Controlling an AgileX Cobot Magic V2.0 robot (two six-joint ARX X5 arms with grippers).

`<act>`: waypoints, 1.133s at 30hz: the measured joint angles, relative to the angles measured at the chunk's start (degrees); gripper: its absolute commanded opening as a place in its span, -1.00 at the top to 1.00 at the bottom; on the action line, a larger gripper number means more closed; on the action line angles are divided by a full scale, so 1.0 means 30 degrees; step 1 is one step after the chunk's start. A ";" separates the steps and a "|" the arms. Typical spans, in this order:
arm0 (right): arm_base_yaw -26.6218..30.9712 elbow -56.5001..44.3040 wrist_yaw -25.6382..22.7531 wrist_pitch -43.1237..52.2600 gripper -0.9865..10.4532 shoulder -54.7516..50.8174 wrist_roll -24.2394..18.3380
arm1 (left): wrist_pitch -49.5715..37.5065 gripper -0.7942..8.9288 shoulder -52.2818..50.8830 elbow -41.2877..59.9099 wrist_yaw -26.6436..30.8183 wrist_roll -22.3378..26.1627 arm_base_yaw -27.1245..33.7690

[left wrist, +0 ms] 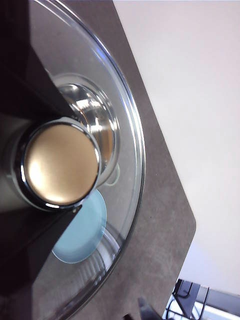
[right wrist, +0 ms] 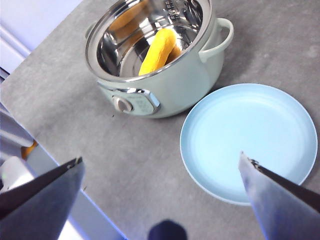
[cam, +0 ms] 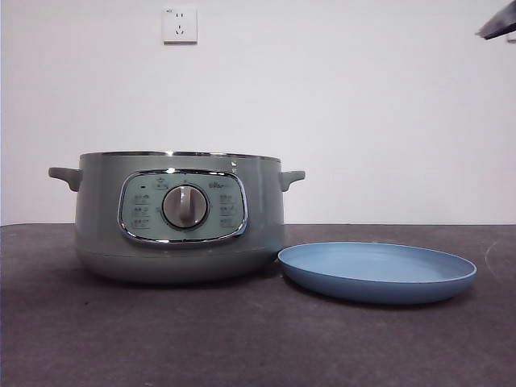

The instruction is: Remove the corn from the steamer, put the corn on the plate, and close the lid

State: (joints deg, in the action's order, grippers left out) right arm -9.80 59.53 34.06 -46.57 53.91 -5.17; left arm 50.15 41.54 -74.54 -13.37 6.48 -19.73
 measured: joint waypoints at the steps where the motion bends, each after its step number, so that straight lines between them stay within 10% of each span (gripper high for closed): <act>1: -0.0036 0.0000 0.0015 0.0364 -0.21 0.0131 0.0160 | 0.0007 0.85 -0.0379 0.0408 0.0087 0.0000 0.0000; 15: -0.4146 0.0707 -0.1778 0.8859 -0.21 0.3796 0.4852 | 0.1035 0.85 -0.3475 0.5005 -0.0058 -0.0554 0.0000; 34: -0.9282 1.3682 -0.7023 0.8888 -0.21 1.7879 0.4940 | 0.3257 0.85 -0.5829 0.4991 -0.0102 -0.0678 0.0000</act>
State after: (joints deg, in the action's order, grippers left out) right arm -37.65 100.57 12.99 -19.90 107.55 9.65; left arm 59.92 24.05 -59.57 -13.67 4.45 -19.73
